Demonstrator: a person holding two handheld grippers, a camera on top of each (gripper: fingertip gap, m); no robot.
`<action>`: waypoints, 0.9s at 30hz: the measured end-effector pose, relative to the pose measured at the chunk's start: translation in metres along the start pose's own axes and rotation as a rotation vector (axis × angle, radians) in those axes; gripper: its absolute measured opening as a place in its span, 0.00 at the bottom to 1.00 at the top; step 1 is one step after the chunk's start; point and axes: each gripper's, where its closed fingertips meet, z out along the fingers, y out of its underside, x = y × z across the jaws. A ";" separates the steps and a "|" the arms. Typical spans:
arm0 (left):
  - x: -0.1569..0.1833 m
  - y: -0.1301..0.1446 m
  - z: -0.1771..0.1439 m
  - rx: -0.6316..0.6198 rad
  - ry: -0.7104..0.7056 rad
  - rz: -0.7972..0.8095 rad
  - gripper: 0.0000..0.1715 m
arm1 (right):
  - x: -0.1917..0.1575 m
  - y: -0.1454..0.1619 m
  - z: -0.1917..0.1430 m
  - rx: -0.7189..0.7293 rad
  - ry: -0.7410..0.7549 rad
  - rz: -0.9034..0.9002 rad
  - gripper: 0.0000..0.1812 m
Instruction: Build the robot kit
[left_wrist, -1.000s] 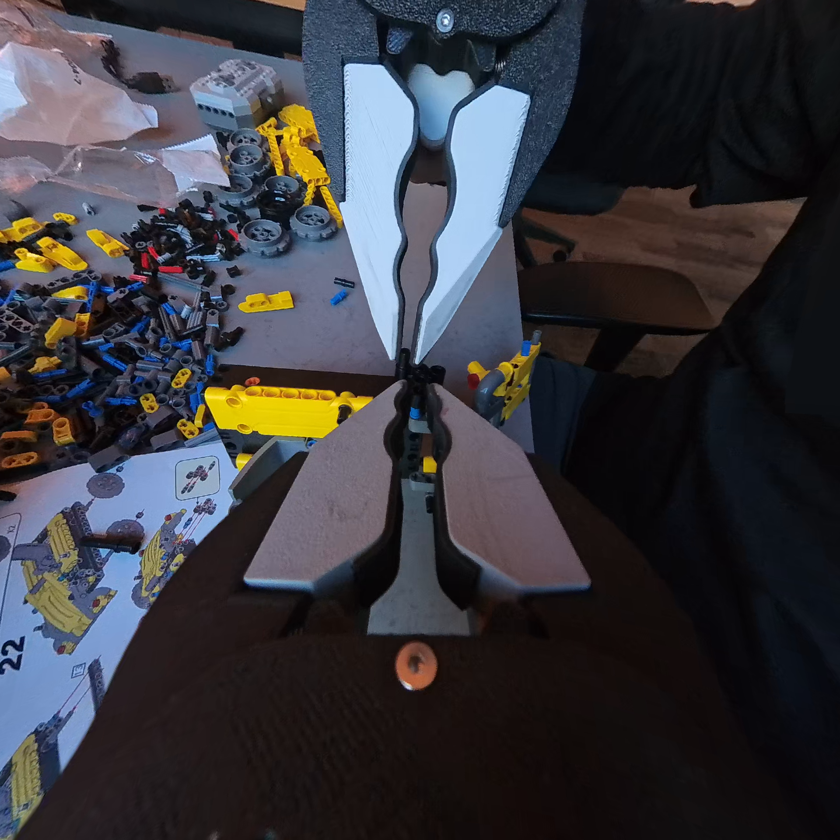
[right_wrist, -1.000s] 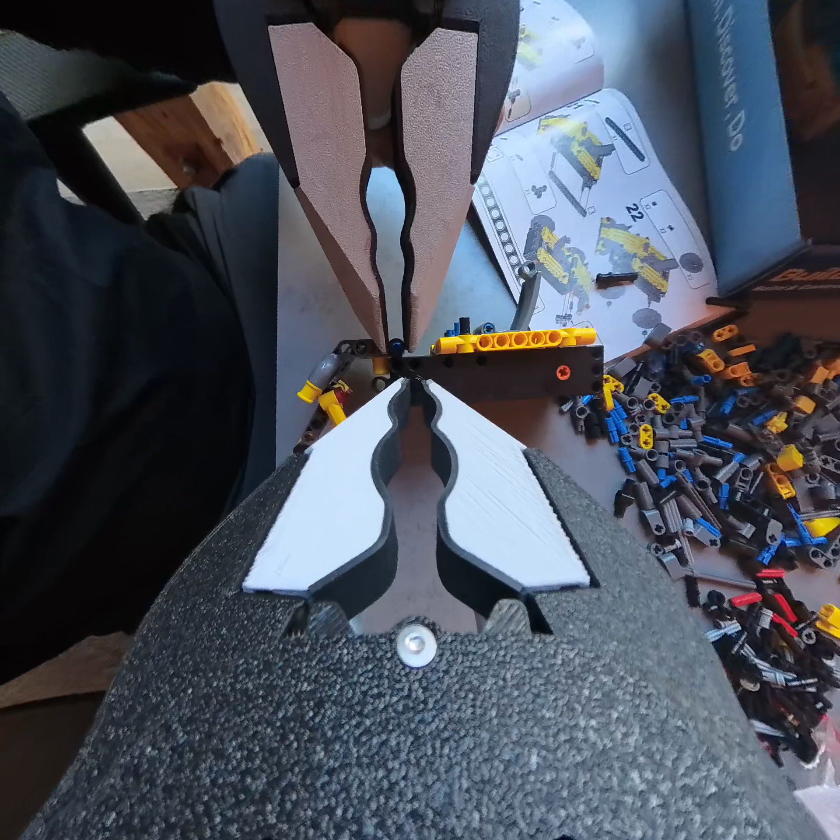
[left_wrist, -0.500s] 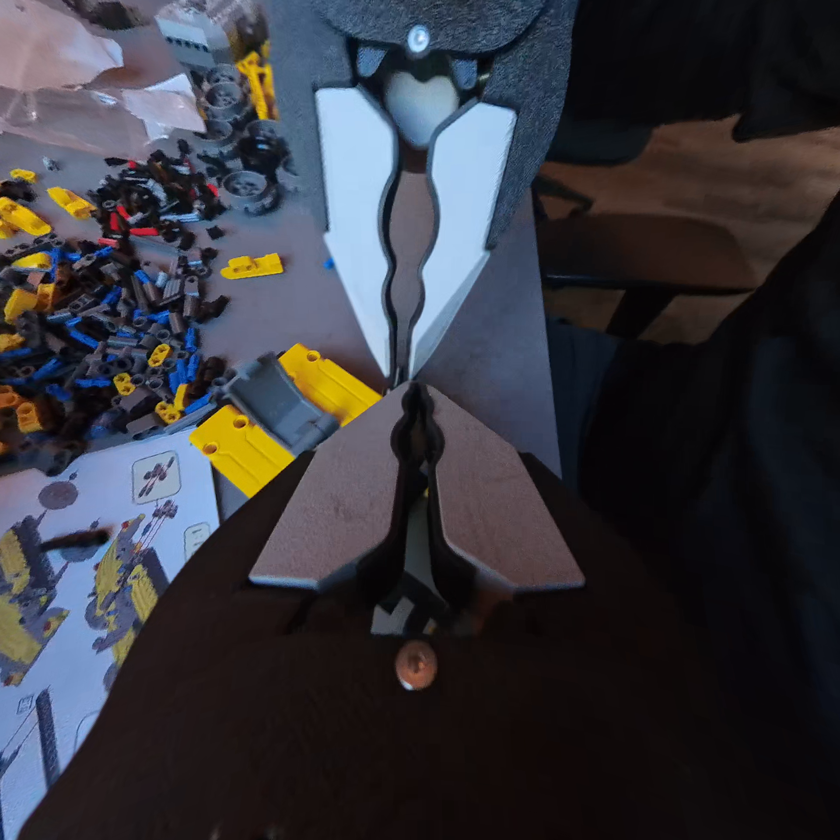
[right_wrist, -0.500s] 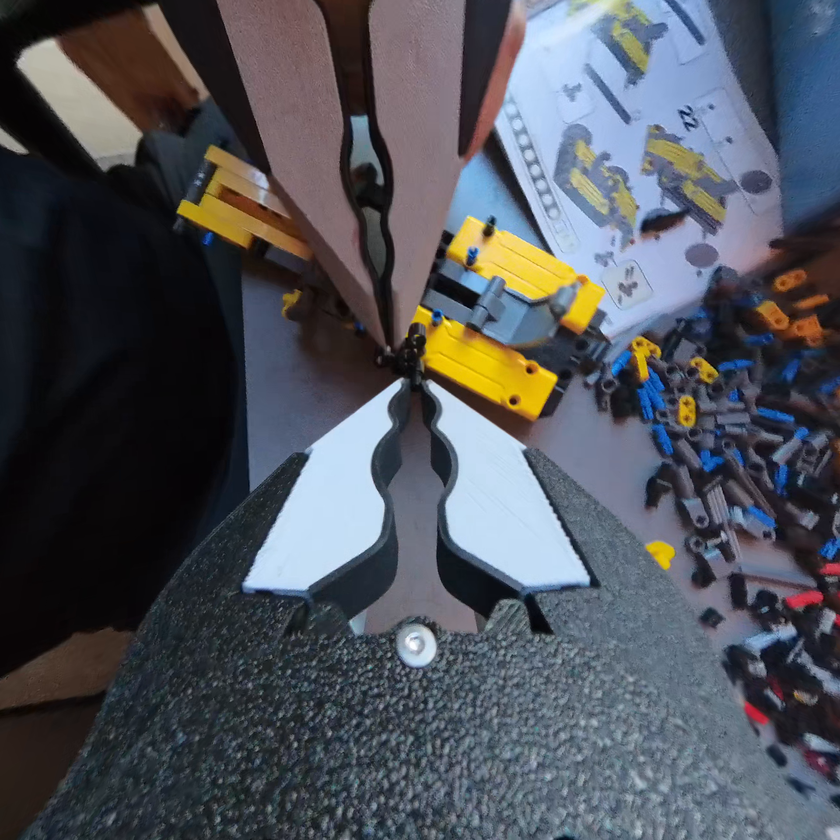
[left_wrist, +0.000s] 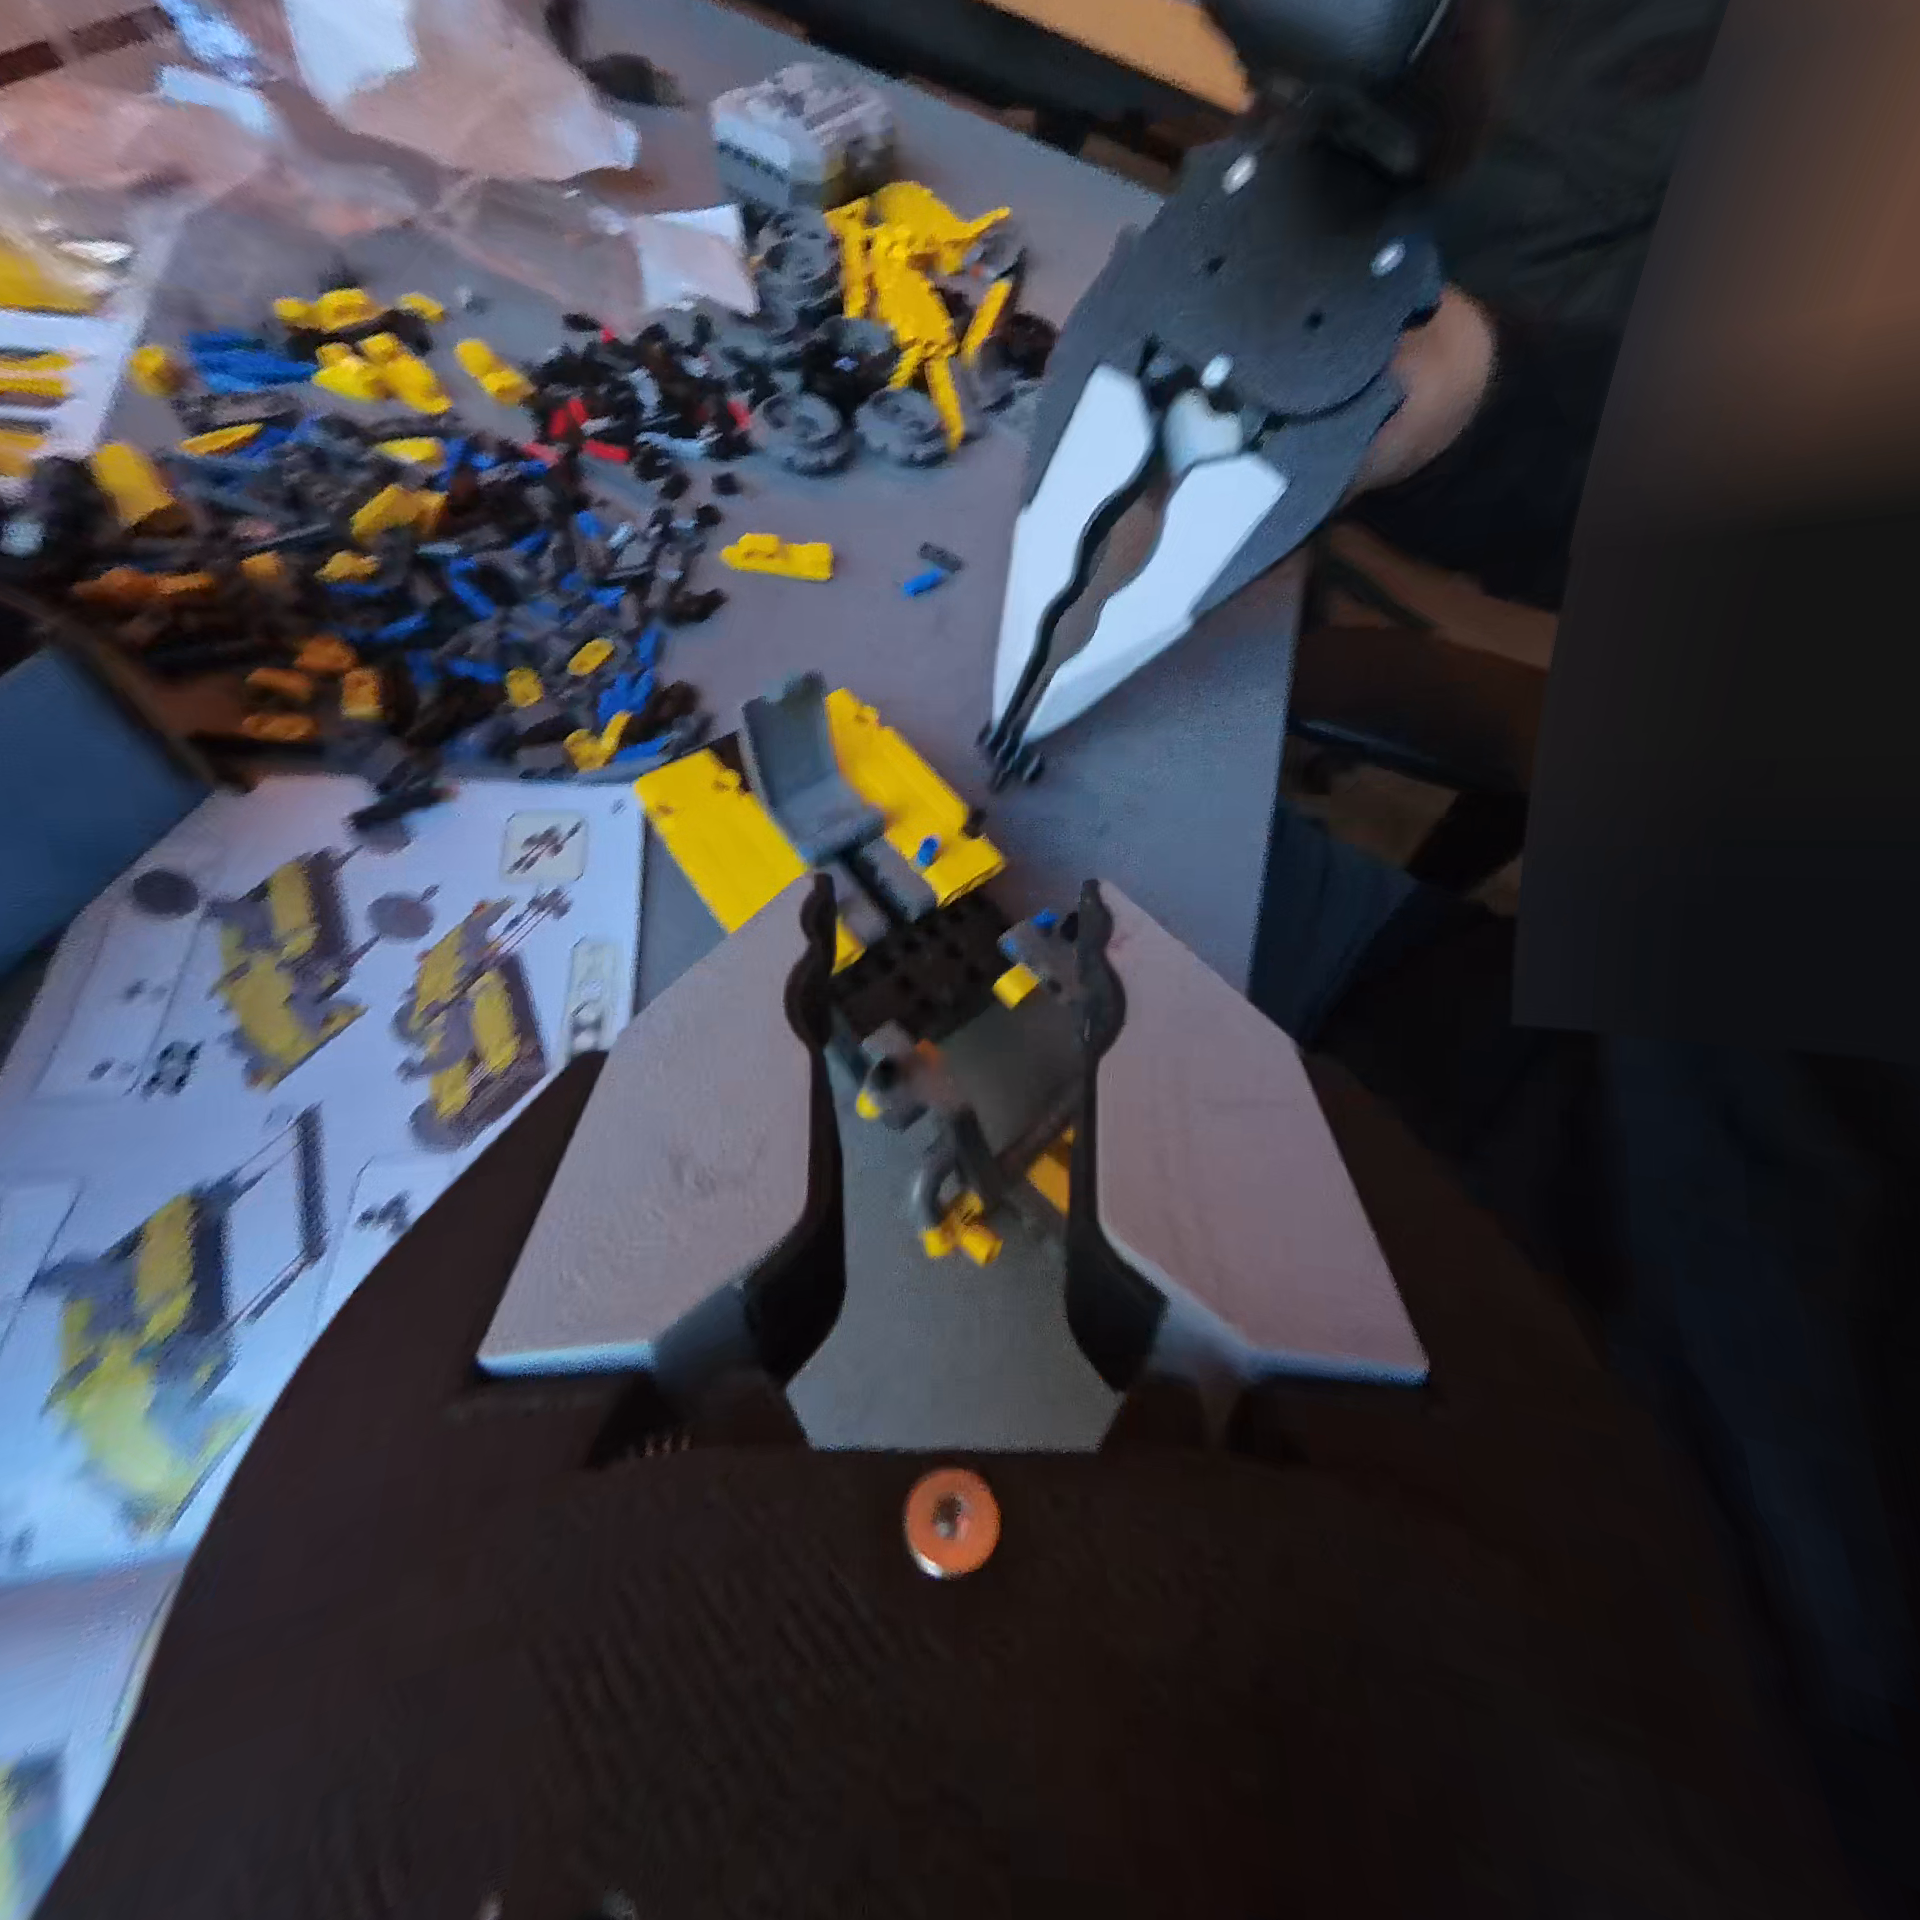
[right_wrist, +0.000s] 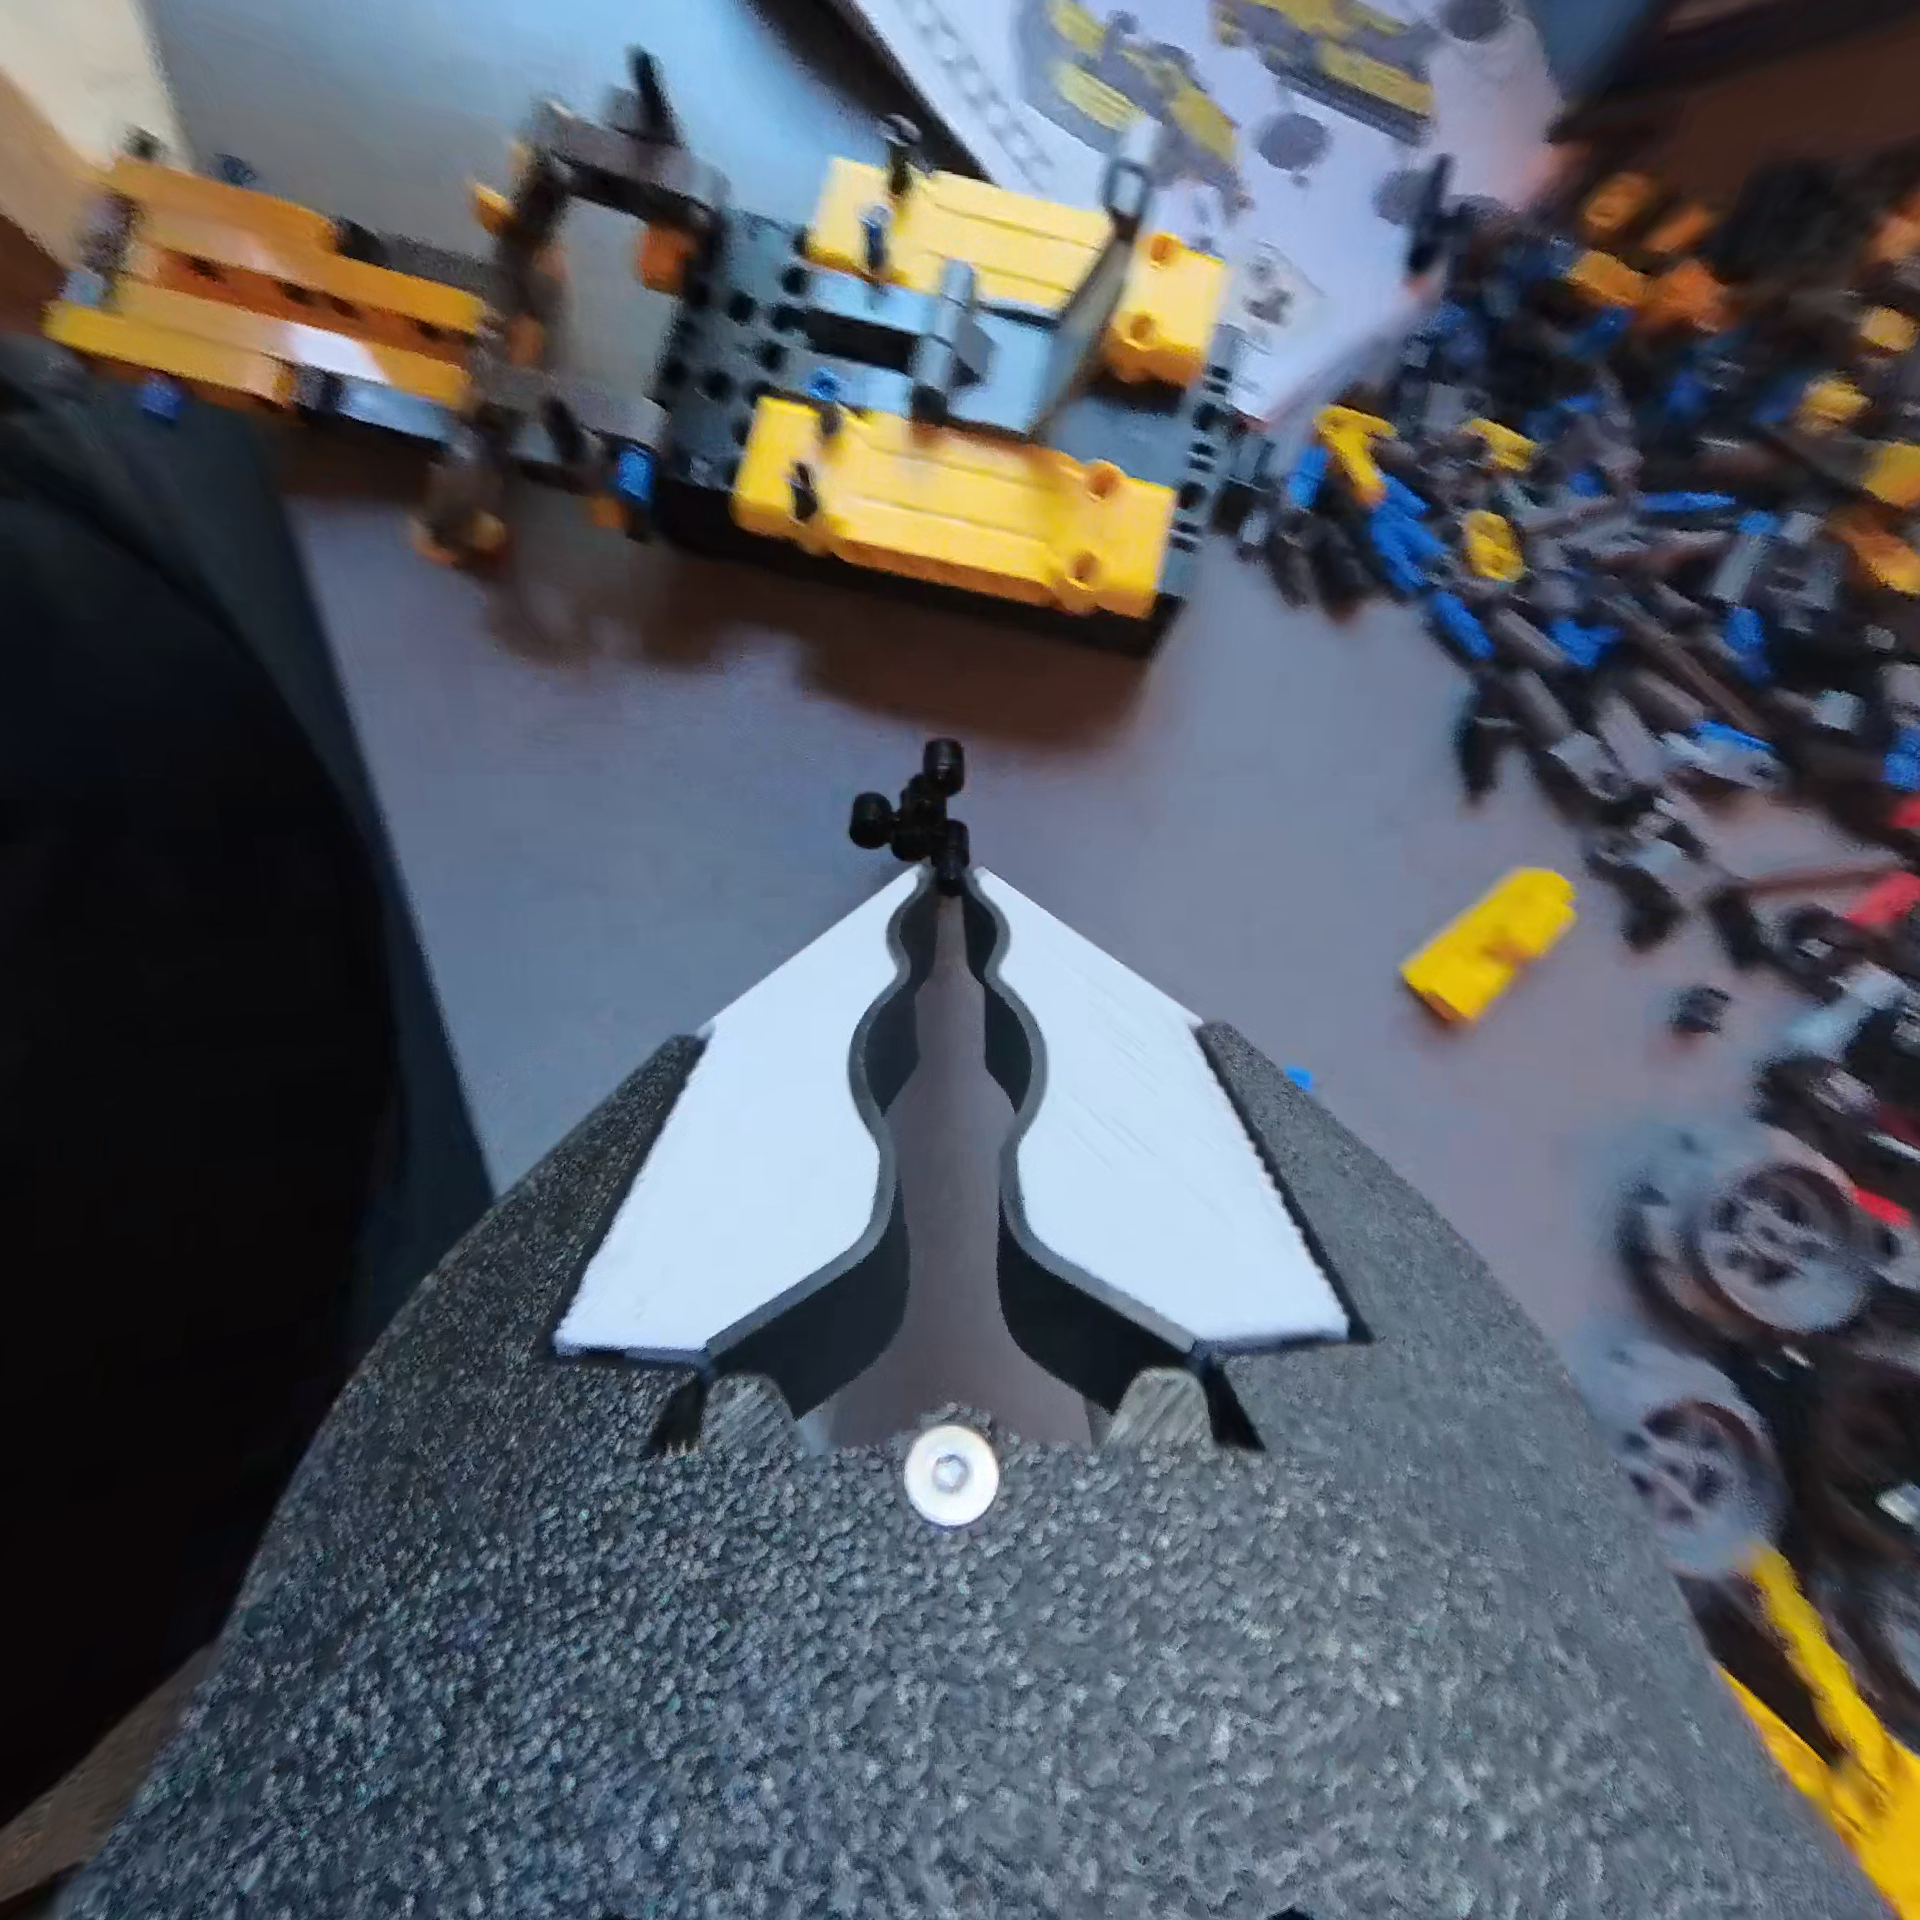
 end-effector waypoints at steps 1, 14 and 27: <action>-0.007 0.006 -0.003 -0.015 -0.048 -0.006 0.26 | 0.007 0.004 -0.002 -0.007 0.028 -0.005 0.02; -0.017 0.070 0.028 -0.219 -0.196 -0.054 0.15 | 0.024 0.023 -0.013 0.005 0.158 -0.015 0.12; -0.007 0.059 0.020 -0.043 0.051 -0.412 0.13 | -0.008 -0.038 -0.006 0.195 0.413 -0.348 0.36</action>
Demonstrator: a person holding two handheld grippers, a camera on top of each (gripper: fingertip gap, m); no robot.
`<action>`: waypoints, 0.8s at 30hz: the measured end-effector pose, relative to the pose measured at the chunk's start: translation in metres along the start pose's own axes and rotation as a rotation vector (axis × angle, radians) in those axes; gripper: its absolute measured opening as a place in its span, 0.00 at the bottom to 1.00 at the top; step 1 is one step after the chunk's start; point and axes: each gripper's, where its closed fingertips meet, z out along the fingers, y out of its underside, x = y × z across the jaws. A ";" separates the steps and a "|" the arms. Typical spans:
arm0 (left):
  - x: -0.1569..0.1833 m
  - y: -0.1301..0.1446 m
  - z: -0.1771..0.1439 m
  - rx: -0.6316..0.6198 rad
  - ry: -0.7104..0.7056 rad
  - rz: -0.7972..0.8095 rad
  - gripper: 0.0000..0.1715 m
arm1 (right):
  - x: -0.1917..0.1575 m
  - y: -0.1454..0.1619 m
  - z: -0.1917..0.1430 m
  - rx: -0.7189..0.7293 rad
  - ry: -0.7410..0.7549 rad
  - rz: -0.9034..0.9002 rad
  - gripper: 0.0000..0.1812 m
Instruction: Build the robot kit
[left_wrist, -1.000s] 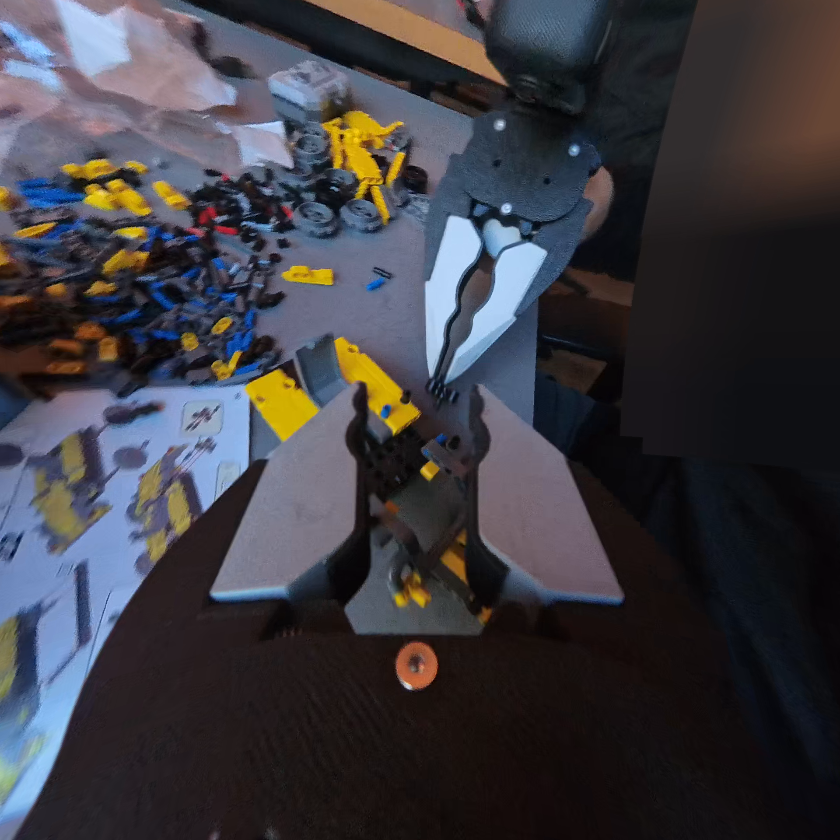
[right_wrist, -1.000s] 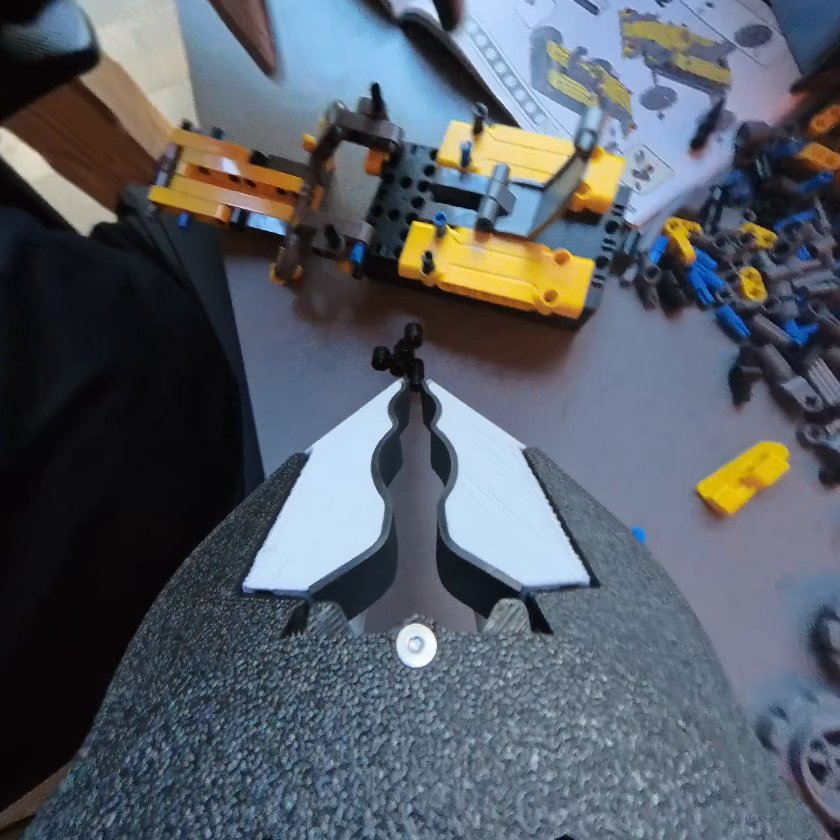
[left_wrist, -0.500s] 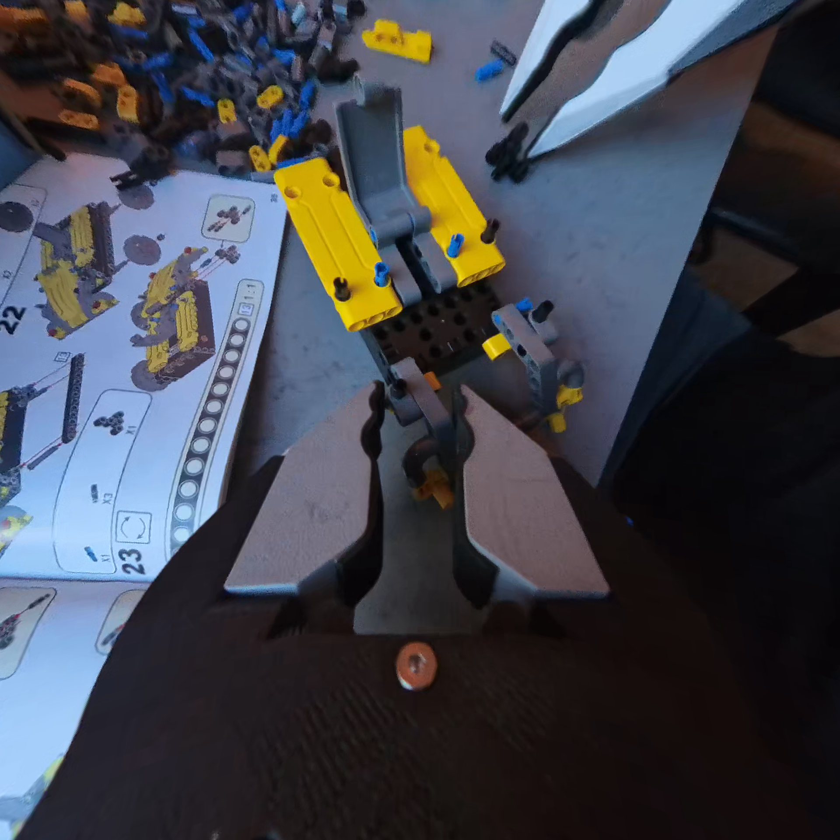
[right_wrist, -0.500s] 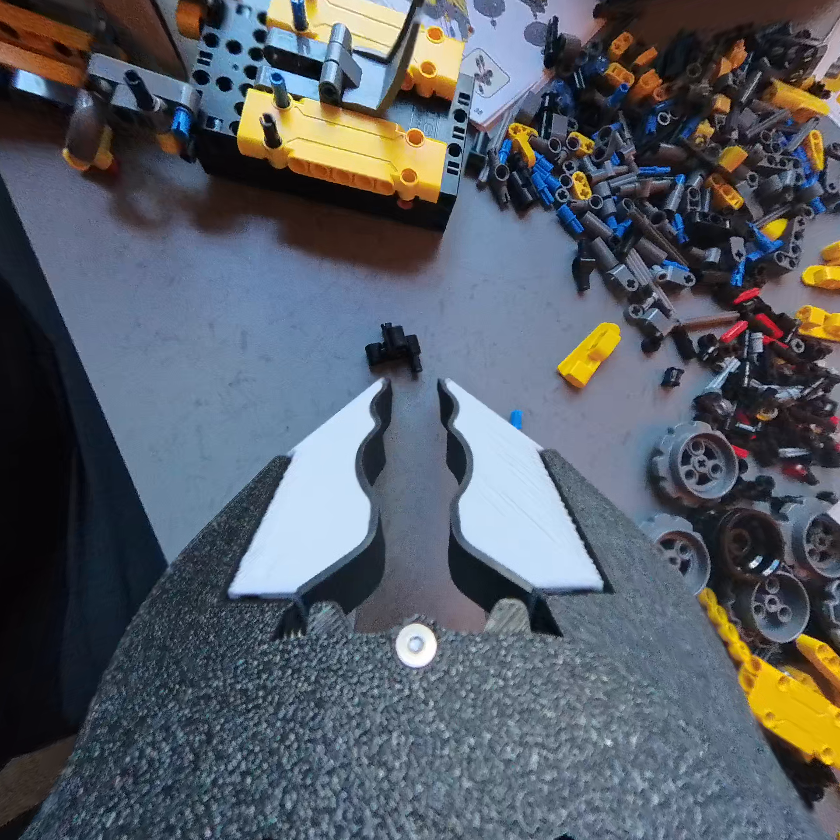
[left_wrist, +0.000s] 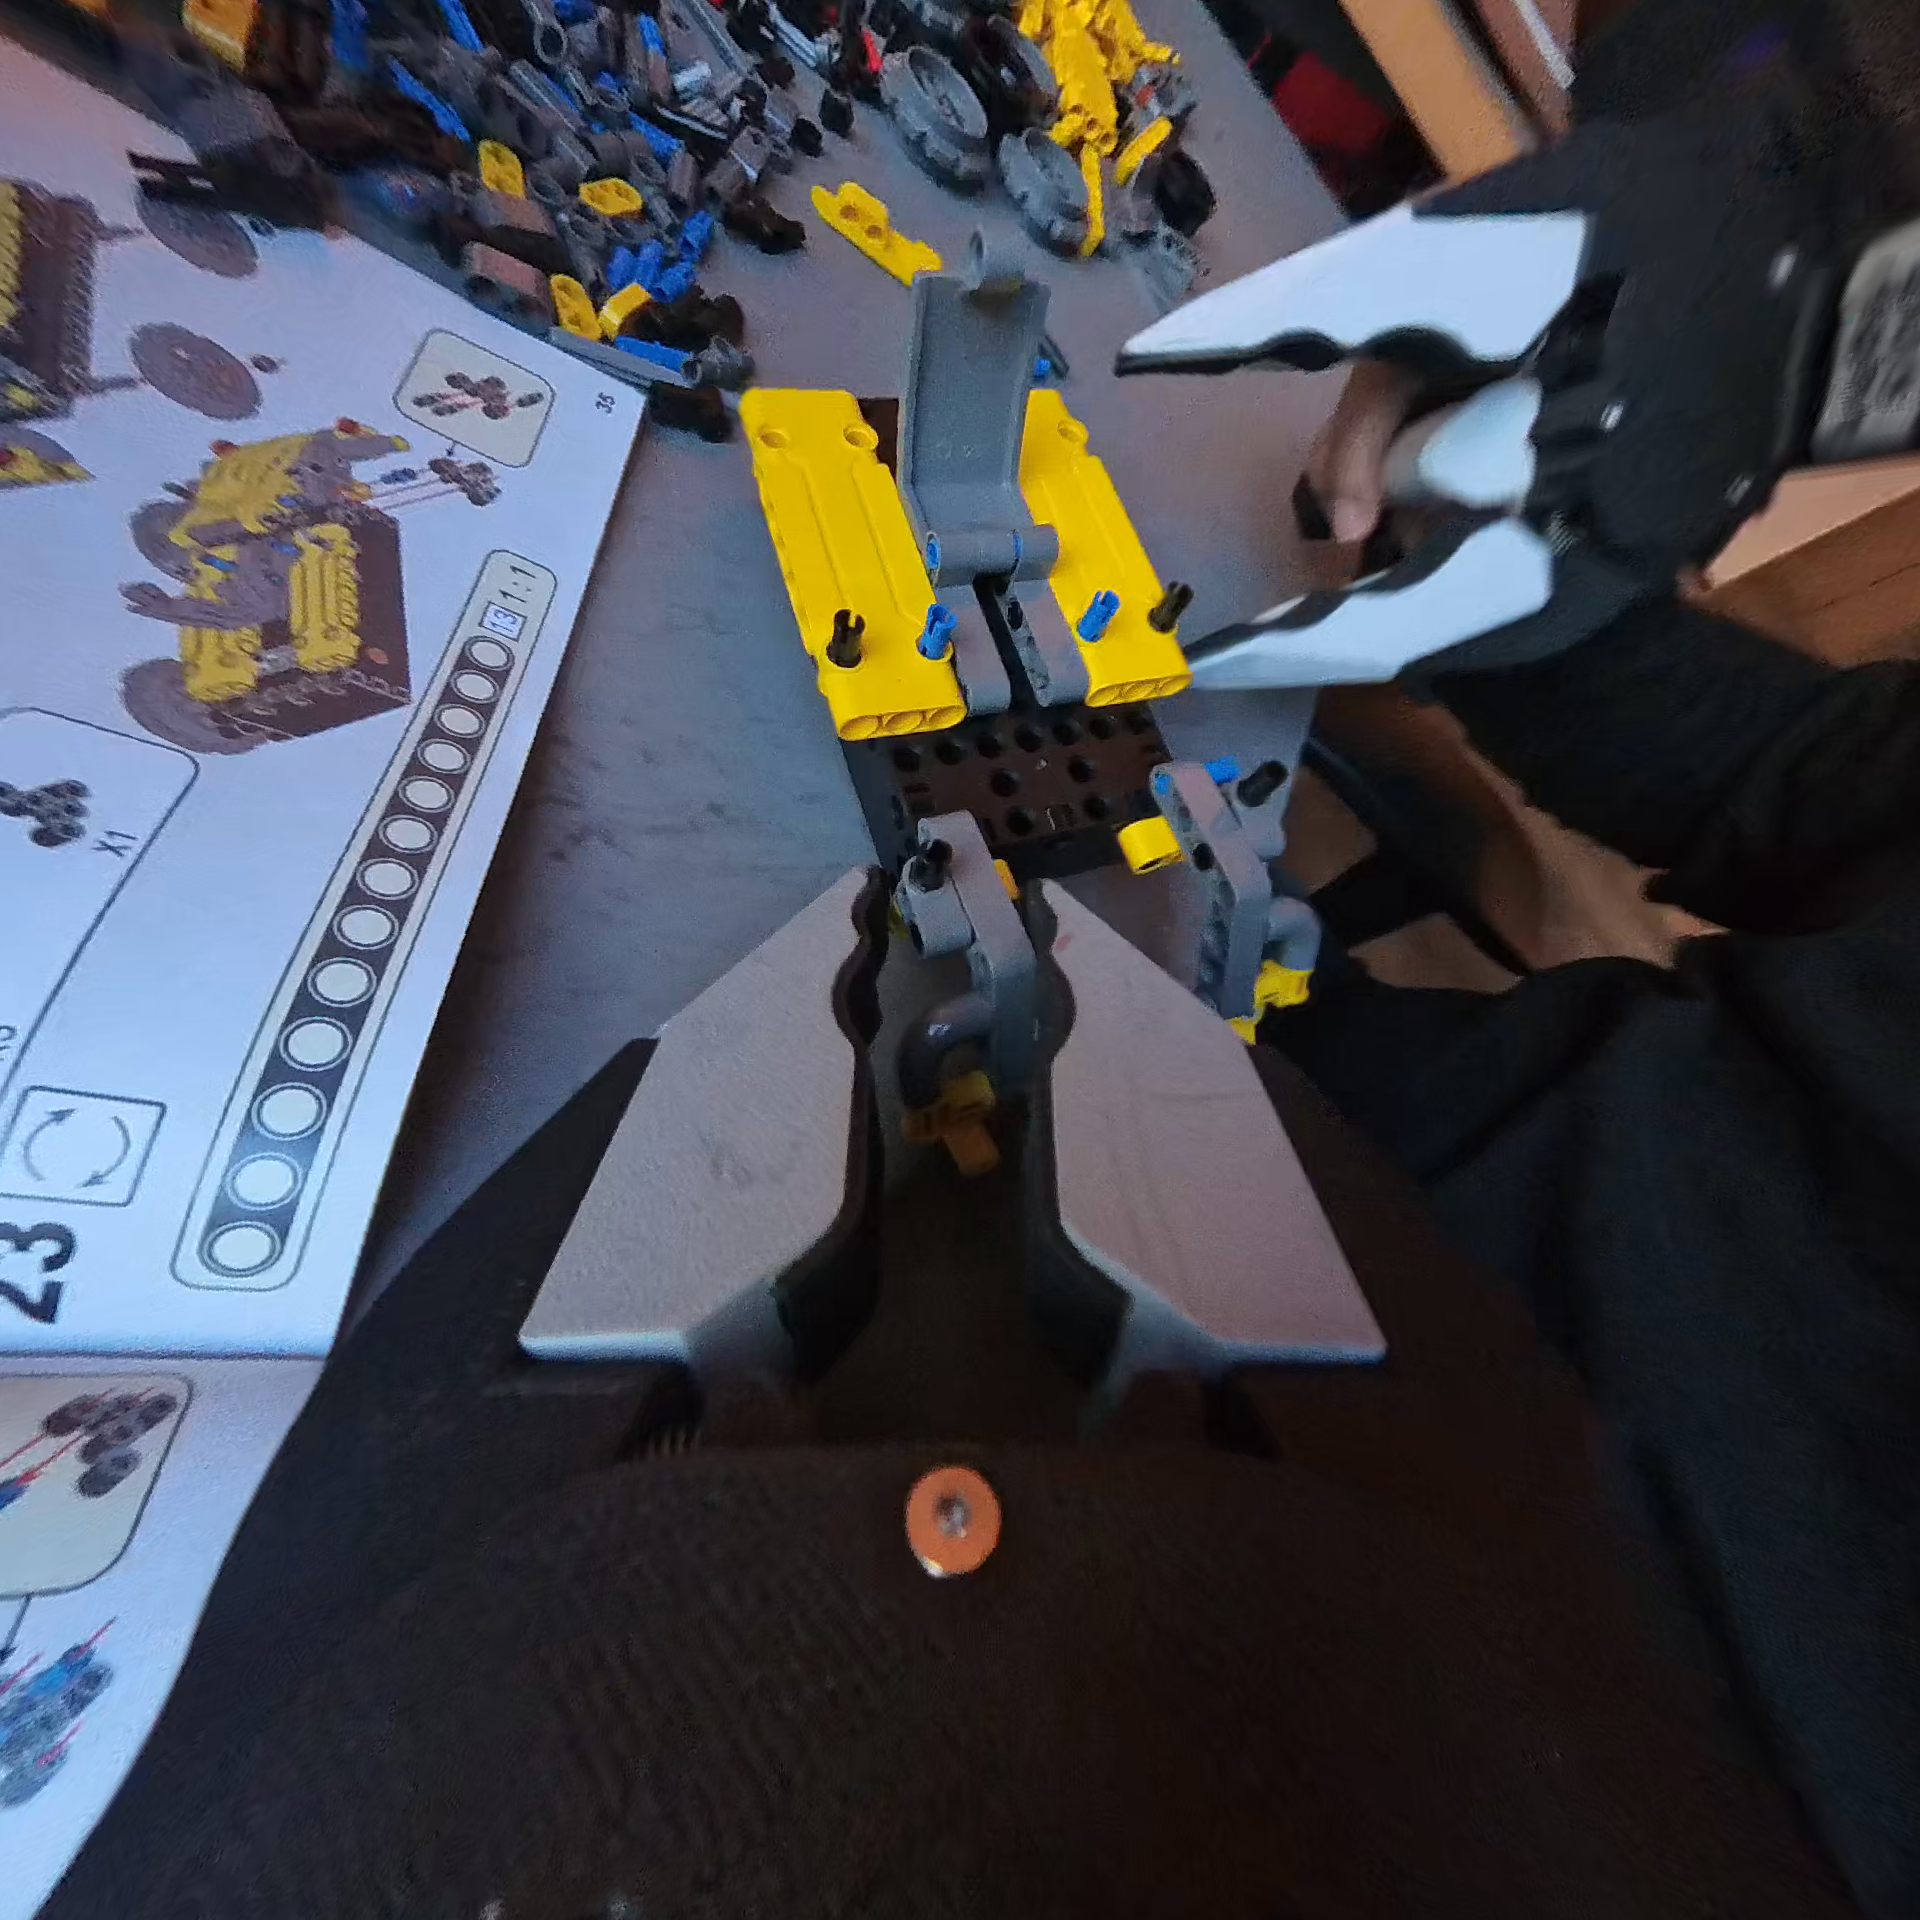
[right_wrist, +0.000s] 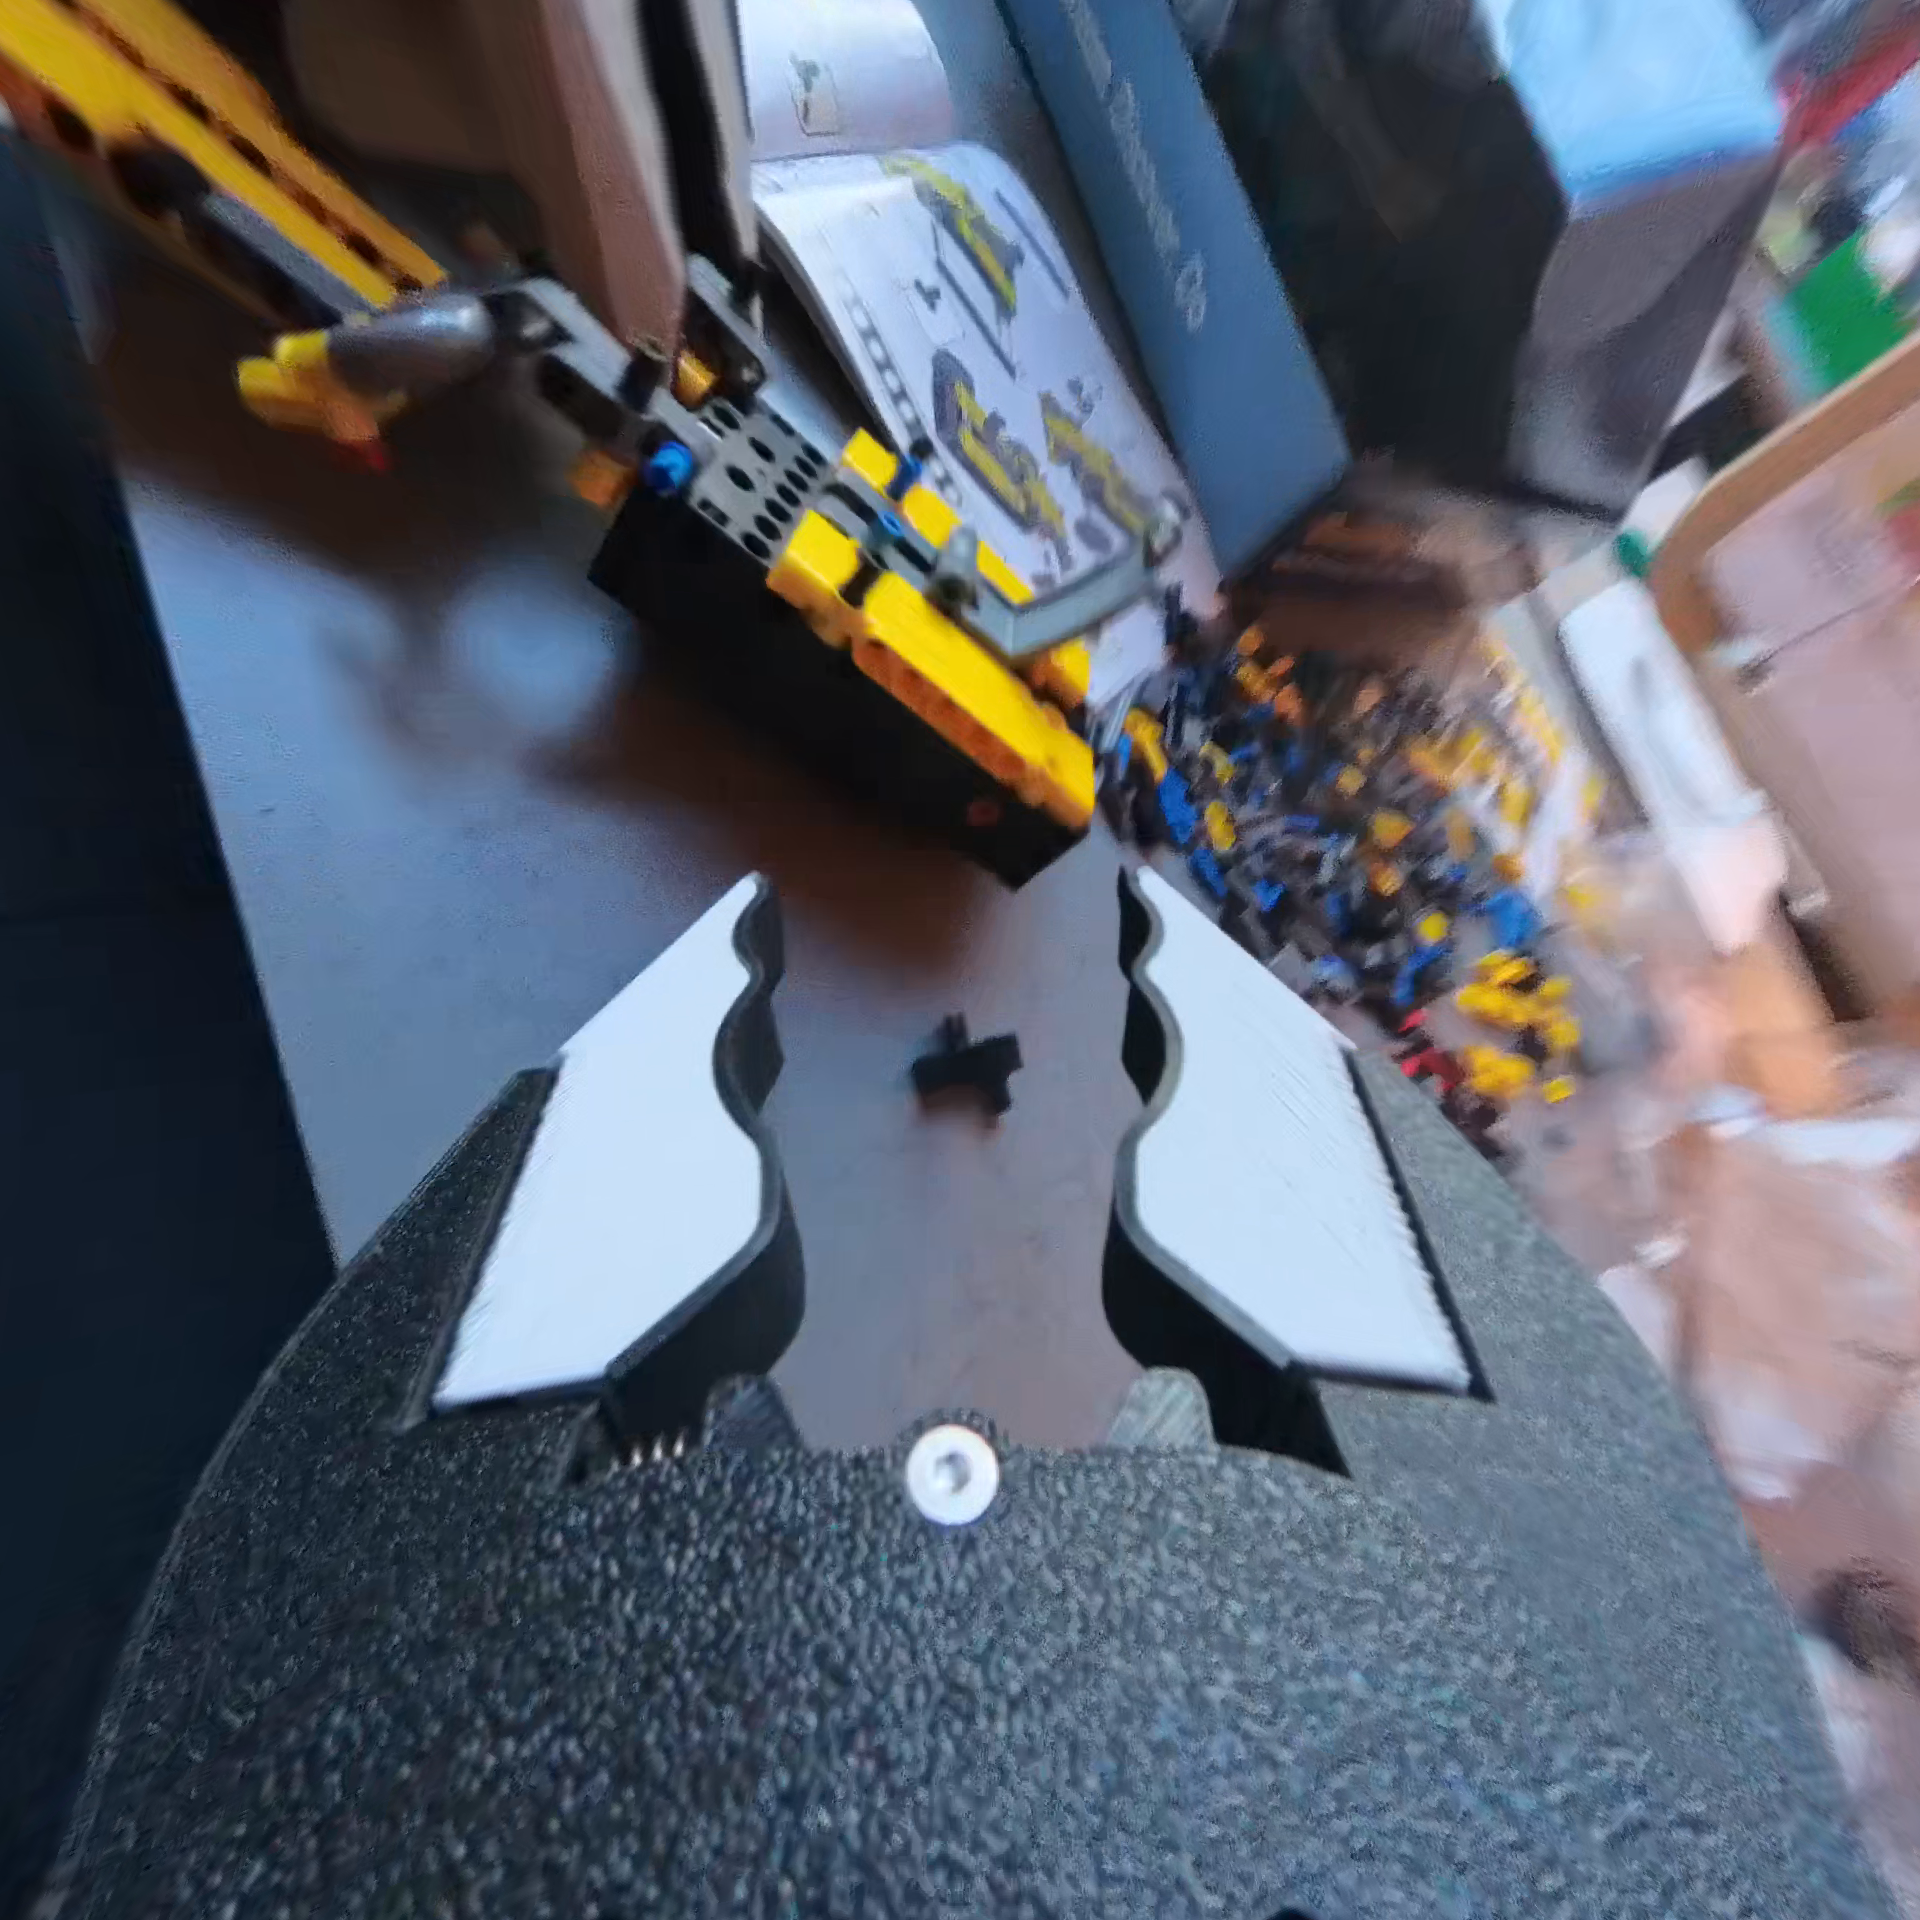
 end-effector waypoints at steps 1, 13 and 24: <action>0.001 -0.002 -0.001 0.011 0.025 -0.030 0.13 | -0.001 -0.008 0.001 0.011 0.038 -0.082 0.36; 0.022 0.011 0.002 -0.059 0.136 -0.080 0.13 | -0.013 -0.040 0.025 -0.019 0.118 -0.590 0.23; 0.056 -0.008 -0.003 -0.007 0.093 0.344 0.17 | -0.004 -0.045 -0.012 -0.198 -0.542 -0.747 0.20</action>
